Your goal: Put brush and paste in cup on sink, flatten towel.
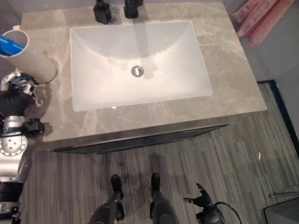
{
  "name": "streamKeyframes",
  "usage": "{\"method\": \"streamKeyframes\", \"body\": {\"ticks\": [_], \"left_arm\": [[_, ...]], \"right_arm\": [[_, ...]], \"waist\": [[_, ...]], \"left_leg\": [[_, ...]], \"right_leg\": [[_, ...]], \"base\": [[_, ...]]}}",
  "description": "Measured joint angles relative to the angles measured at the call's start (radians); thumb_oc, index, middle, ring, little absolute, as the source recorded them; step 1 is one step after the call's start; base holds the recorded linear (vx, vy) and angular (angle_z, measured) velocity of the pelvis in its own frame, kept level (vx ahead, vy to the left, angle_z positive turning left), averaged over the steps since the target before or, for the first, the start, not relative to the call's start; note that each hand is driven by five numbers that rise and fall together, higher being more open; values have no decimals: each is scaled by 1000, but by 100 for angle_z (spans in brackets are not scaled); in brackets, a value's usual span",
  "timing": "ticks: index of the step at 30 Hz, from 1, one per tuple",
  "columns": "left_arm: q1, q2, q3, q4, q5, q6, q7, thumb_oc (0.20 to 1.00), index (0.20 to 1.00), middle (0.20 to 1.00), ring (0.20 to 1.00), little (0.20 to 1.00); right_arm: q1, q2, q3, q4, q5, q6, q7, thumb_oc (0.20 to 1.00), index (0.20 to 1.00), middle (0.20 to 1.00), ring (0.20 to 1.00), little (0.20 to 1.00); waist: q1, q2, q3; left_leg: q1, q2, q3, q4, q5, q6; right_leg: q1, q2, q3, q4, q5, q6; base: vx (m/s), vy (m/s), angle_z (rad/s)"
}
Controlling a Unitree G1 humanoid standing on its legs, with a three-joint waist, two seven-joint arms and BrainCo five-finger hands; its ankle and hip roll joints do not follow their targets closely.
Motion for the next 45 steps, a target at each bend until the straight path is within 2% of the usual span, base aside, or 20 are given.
{"method": "streamKeyframes", "body": {"ticks": [14,23,36,45], "left_arm": [[-76,9,-24,1,-15,-8,34,200,200,200,200,200],[-130,61,-34,28,-22,-12,56,200,200,200,200,200],[-163,88,-35,62,-23,-18,70,200,200,200,200,200],[-230,128,-73,106,-41,-17,73,200,200,200,200,200]], "right_arm": [[-1,-1,22,-1,0,0,0,1000,1000,1000,1000,1000],[-2,-3,36,-28,1,0,0,1000,1000,1000,1000,1000],[-3,-13,37,-41,1,-10,0,1000,1000,1000,1000,1000],[-5,-32,47,-47,1,-12,-1,1000,1000,1000,1000,1000]], "waist": [[-3,-4,2],[-7,-11,7],[-8,-11,7],[-14,-18,12]], "left_leg": [[-25,1,7,0,0,0],[-43,3,11,0,1,0],[-56,3,12,0,1,0],[-60,4,16,0,1,0]], "right_leg": [[-29,2,10,0,2,-2],[-49,4,14,0,5,-4],[-63,4,17,4,6,-5],[-71,6,21,2,6,-5]], "base": [[7,0,-1],[7,0,0],[0,0,0],[-2,0,-1]]}}
